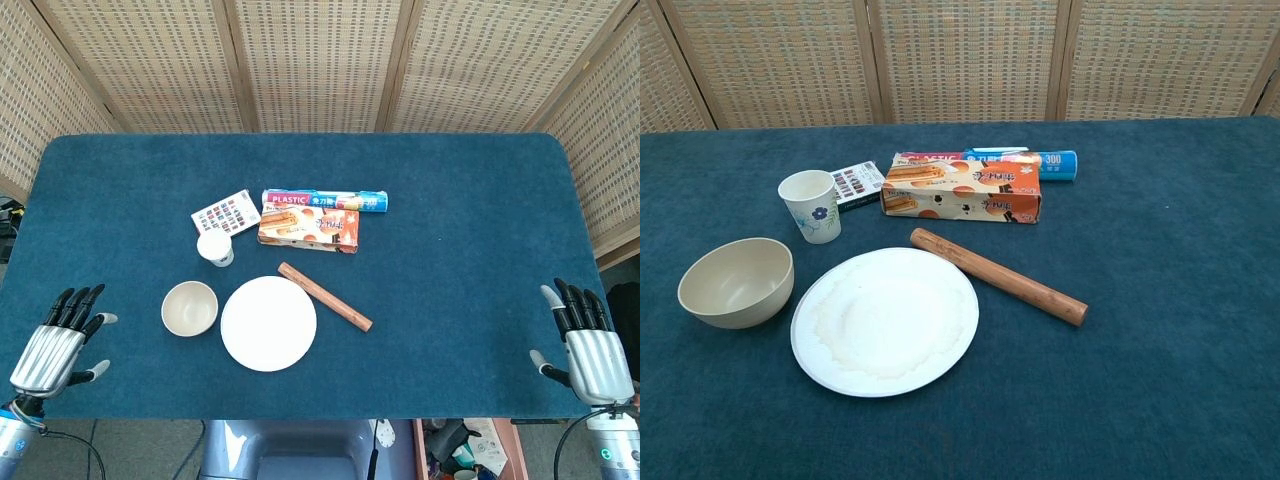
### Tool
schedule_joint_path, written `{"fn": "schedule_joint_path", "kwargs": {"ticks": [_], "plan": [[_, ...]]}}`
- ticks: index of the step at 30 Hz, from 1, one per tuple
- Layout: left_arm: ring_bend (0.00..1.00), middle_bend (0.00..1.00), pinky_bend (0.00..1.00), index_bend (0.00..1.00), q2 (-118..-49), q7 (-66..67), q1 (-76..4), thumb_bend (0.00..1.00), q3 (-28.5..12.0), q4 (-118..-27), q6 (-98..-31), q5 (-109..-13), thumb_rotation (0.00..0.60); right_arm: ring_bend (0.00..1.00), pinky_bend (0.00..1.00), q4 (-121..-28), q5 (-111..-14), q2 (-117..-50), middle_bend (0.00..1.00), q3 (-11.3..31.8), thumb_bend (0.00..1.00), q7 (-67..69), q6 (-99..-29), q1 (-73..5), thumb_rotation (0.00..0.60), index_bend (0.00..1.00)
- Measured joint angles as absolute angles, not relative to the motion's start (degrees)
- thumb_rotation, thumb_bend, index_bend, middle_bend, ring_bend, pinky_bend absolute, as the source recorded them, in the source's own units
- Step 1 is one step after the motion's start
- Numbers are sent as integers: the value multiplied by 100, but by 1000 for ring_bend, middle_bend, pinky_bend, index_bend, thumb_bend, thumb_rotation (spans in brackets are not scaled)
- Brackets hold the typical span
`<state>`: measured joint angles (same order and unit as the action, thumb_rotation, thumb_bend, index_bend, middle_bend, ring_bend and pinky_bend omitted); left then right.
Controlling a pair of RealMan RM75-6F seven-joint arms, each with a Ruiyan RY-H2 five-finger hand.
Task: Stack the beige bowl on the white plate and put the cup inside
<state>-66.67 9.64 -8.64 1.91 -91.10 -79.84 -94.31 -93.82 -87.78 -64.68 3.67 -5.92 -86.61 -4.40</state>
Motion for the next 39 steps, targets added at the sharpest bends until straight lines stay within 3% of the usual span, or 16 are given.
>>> {"fn": "schedule_joint_path", "kwargs": {"ticks": [20, 39], "plan": [[0, 0, 0, 407, -7537, 1905, -1669, 230, -168, -8805, -6815, -8738, 600, 0, 0, -9357, -8728, -6405, 0, 411, 200, -343, -8706, -408, 600, 33], [0, 0, 0, 491, -8077, 2409, -2081, 261, -192, -8463, -6355, -8316, 600, 0, 0, -9355, -8719, -6346, 0, 437, 201, -164, -8757, -374, 600, 33]]}}
